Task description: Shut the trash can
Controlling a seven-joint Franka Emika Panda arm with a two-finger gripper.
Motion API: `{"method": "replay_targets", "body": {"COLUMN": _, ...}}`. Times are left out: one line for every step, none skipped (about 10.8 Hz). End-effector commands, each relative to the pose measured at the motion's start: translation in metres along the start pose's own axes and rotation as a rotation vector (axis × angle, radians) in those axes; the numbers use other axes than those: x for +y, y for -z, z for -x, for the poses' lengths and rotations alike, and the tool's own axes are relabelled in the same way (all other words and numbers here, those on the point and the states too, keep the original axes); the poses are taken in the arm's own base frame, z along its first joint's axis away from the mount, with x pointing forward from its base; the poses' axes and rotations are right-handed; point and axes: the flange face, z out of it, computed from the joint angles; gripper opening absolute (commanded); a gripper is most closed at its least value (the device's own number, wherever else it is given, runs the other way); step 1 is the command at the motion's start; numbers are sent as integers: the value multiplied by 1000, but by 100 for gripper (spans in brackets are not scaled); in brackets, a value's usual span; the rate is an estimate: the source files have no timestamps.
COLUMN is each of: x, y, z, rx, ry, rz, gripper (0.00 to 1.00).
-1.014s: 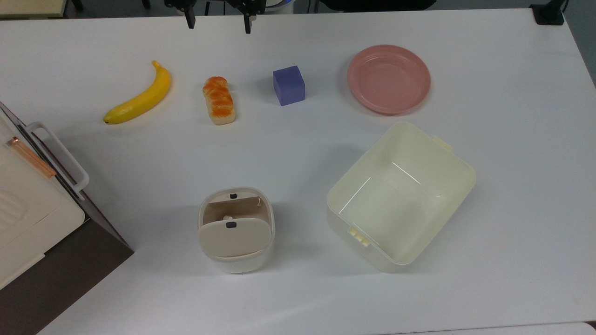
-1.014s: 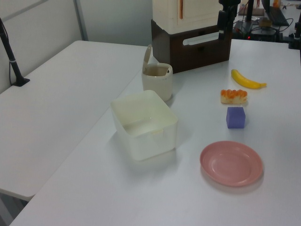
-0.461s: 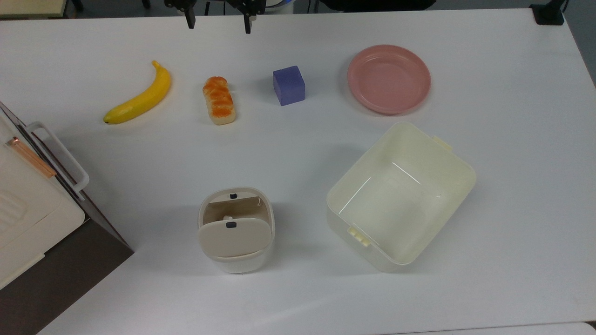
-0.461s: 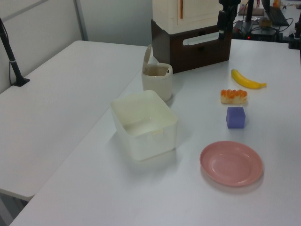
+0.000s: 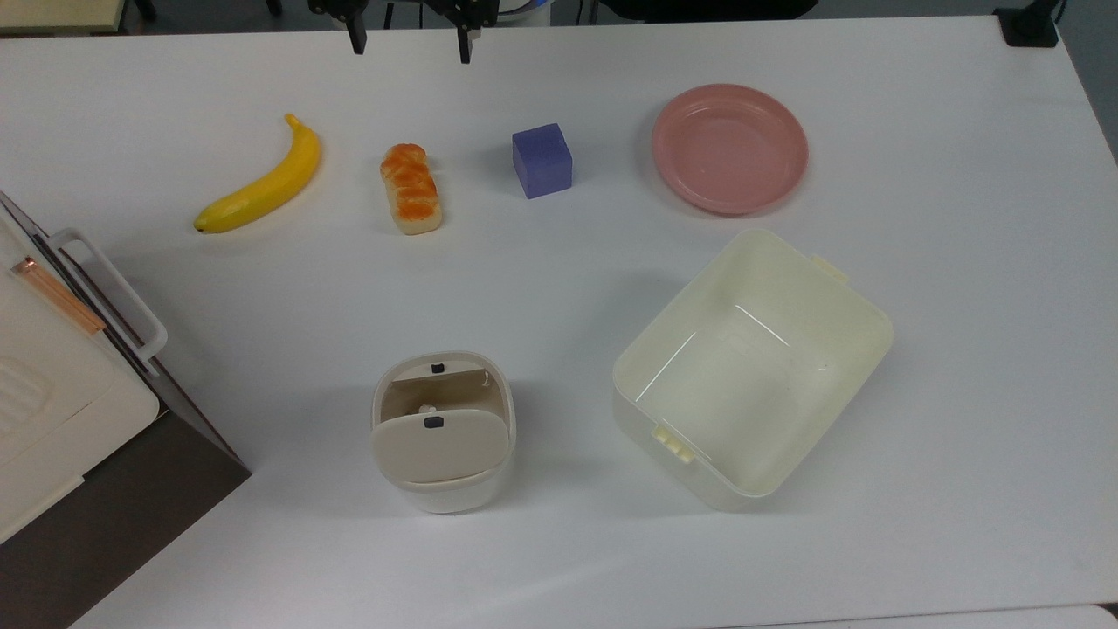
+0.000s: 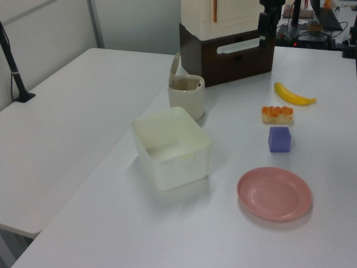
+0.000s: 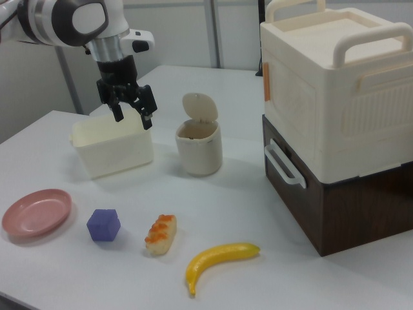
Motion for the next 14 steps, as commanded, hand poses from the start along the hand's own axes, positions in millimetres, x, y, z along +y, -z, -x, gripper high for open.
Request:
{"method": "replay_targets", "body": {"x": -2, "y": 1, "z": 9, "rx": -13, "ry": 25, "rz": -26, "gripper": 100}}
{"method": "replay_targets", "body": {"x": -2, "y": 1, "z": 9, "rx": -11, "ry": 25, "rz": -26, "gripper": 100}}
{"method": "replay_targets", "body": {"x": -2, "y": 1, "z": 9, "rx": -13, "ry": 25, "rz": -26, "gripper": 100}}
{"method": "replay_targets", "body": {"x": -2, "y": 1, "z": 9, "rx": -13, "ry": 26, "rz": -26, "gripper": 100}}
{"method": "replay_targets", "body": {"x": -3, "y": -1, "z": 9, "rx": -17, "ry": 29, "rz": -24, "gripper": 100}}
{"method": "replay_targets", "body": {"x": -4, "y": -4, "z": 10, "rx": -21, "ry": 39, "rz": -20, "gripper": 100}}
{"method": "replay_targets", "body": {"x": -4, "y": -4, "z": 10, "rx": -21, "ry": 49, "rz": -14, "gripper": 100}}
{"method": "replay_targets", "body": {"x": -7, "y": -5, "z": 9, "rx": -21, "ry": 68, "rz": -10, "gripper": 88}}
{"method": "replay_targets", "body": {"x": -10, "y": -10, "z": 6, "rx": -15, "ry": 99, "rz": 10, "gripper": 40}}
{"method": "replay_targets", "body": {"x": -31, "y": -22, "z": -9, "rx": 30, "ry": 125, "rz": 61, "gripper": 9}}
{"method": "replay_targets", "body": {"x": -51, "y": -38, "z": -22, "rx": 64, "ry": 140, "rz": 124, "gripper": 0}}
{"method": "replay_targets", "body": {"x": -59, "y": -48, "z": -36, "rx": 110, "ry": 111, "rz": 147, "gripper": 0}}
{"method": "replay_targets", "body": {"x": -64, "y": -51, "z": -47, "rx": 180, "ry": 46, "rz": 141, "gripper": 0}}
{"method": "replay_targets", "body": {"x": -70, "y": -51, "z": -61, "rx": 247, "ry": -62, "rz": 132, "gripper": 0}}
